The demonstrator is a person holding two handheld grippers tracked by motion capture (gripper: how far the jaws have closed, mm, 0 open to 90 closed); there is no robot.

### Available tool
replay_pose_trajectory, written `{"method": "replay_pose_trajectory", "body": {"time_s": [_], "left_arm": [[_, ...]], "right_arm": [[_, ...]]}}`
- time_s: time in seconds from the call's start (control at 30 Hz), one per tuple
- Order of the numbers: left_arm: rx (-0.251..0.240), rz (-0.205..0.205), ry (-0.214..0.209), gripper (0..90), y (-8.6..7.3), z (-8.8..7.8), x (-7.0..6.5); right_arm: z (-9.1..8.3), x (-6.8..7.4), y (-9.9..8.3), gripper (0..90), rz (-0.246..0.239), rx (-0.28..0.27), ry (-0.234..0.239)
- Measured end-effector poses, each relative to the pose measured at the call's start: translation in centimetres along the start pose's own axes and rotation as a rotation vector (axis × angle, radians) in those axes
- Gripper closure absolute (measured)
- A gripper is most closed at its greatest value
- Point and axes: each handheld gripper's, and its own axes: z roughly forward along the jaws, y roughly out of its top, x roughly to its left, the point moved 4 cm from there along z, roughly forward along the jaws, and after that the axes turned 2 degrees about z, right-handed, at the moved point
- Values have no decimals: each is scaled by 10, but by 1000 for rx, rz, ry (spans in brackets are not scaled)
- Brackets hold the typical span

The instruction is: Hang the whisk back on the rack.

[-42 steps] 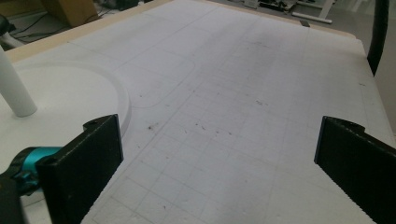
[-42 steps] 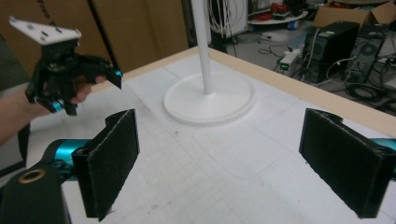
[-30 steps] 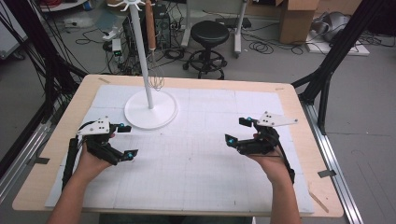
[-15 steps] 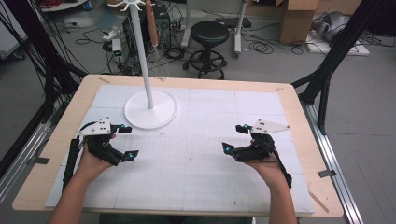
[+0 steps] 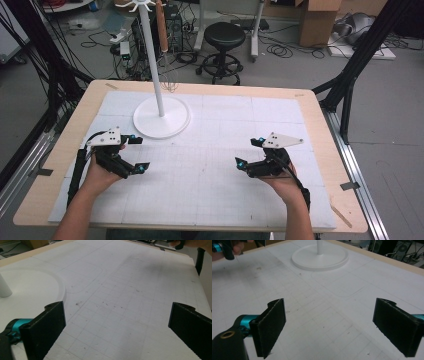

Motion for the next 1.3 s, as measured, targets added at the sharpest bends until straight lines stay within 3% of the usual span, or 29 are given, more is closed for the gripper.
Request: {"method": "replay_pose_trajectory", "body": {"time_s": [0.13, 0.47, 1.3], "left_arm": [[5, 1, -3, 17, 0, 1, 0], [4, -3, 4, 17, -1, 2, 1], [-4, 1, 1, 17, 1, 1, 0]], "right_arm": [[5, -4, -7, 105, 34, -9, 10], [6, -5, -8, 105, 33, -17, 31], [0, -4, -8, 105, 37, -22, 22]]}}
